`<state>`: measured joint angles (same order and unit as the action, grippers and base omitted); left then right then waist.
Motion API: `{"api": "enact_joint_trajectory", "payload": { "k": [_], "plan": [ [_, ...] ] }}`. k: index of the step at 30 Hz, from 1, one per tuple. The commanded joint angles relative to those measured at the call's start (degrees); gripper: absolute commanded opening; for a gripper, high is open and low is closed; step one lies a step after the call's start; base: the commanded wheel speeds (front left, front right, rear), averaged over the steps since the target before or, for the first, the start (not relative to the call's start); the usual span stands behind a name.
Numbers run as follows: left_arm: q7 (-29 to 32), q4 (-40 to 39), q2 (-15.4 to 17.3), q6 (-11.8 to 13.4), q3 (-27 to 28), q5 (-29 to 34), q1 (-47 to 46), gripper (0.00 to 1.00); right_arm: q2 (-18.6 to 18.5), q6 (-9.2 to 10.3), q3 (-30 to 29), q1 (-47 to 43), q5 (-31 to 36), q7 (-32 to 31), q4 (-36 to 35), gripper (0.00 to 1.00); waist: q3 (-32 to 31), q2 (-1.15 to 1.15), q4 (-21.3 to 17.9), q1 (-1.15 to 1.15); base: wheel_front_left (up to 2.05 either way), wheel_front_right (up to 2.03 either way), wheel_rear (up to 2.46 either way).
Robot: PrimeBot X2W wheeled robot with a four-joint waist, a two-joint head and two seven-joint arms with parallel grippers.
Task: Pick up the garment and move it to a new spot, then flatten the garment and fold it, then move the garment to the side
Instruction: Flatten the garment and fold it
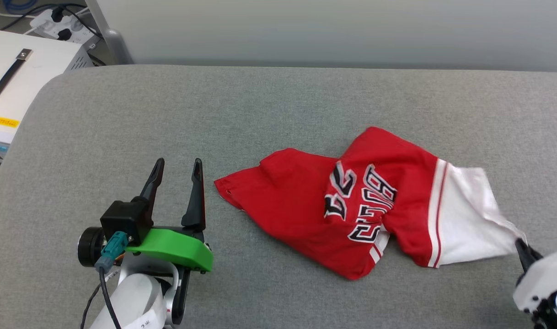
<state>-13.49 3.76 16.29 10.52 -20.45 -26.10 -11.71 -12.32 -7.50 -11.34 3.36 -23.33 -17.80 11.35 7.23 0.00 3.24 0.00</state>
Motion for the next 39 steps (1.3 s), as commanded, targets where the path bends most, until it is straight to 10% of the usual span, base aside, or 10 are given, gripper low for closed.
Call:
{"api": "enact_joint_trajectory", "payload": {
  "k": [1,5,7,8,21,39],
  "plan": [
    [0.2,0.1,0.5,-0.1,-0.1,0.5,0.0,1.0,0.9,0.01,-2.0,-1.0,0.4,0.7,1.2,0.0,0.2,0.0,-0.1,0.0,0.0,0.0,0.0],
    [0.3,0.3,0.8,0.0,-0.1,0.3,0.0,1.0,2.4,0.01,-6.0,-2.0,1.5,1.9,4.2,0.0,0.5,0.0,-0.4,0.0,0.0,0.0,0.0],
    [0.3,0.4,0.9,0.1,-0.1,0.2,0.1,1.0,2.8,0.01,-6.3,-1.8,1.9,2.7,5.3,0.45,0.5,0.0,-0.5,0.0,0.0,0.0,0.0],
    [0.4,0.4,1.0,0.1,-0.1,0.2,0.2,1.0,2.9,0.01,-6.3,-1.6,2.1,3.5,5.5,1.0,0.4,0.0,-0.6,0.0,0.0,0.0,0.0],
    [0.9,0.9,1.2,0.8,-0.5,-0.6,2.3,1.0,4.5,0.01,-1.4,1.1,7.1,22.3,-0.7,1.0,-2.6,0.0,-0.4,0.0,0.0,0.0,0.0],
    [2.0,1.7,2.5,1.7,-0.4,-1.8,5.4,1.0,7.0,0.01,9.4,-7.3,12.3,20.9,-17.1,1.0,-5.7,0.0,-2.3,0.0,0.0,0.0,0.0]
  ]
}}
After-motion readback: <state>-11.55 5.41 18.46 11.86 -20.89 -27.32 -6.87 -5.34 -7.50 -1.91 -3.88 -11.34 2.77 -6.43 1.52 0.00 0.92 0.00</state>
